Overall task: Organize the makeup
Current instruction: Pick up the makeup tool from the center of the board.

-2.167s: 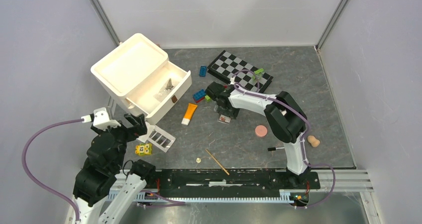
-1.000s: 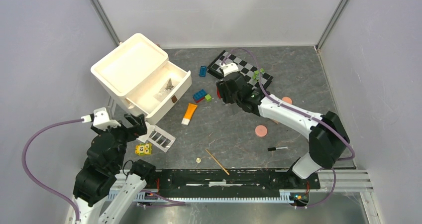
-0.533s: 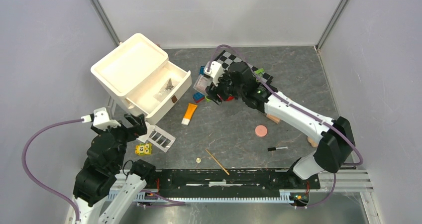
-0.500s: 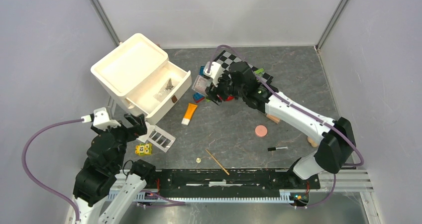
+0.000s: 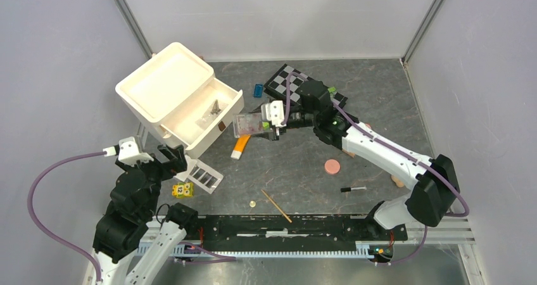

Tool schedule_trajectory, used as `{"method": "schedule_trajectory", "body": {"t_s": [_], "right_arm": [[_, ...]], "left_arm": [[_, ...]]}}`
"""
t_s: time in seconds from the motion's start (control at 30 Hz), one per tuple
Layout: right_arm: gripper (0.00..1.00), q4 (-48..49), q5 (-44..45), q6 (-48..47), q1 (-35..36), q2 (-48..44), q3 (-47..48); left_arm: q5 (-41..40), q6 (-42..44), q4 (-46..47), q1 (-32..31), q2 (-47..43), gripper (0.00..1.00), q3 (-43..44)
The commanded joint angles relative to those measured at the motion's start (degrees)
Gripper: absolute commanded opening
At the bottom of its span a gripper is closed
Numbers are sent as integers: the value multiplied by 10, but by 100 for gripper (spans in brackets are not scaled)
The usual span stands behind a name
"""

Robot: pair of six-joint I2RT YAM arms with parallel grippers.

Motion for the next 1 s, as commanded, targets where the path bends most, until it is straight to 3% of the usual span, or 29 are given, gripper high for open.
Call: {"method": "schedule_trajectory", "body": {"t_s": [0.0,0.1,0.23,0.47,0.8,0.97], "right_arm": [[18,60,-88,-74,1,-31,-17],[16,54,-103,-138,1,-46,-39],[15,51,-83,-154,0,-60,-61],[16,19,32,-207,5,-109,-104],[16,-24,255,-196,68,-199,-149],[15,-2,296,-100,77,-243,-177]], "left_arm": [[-12,23,20,4,-8,100,-2],[-11,23,20,4,-8,100,-2],[-11,22,19,4,-8,100,-2],[-2,21,19,4,-6,100,3],[322,1,95,4,106,100,107],[436,-54,185,4,134,100,86]]}}
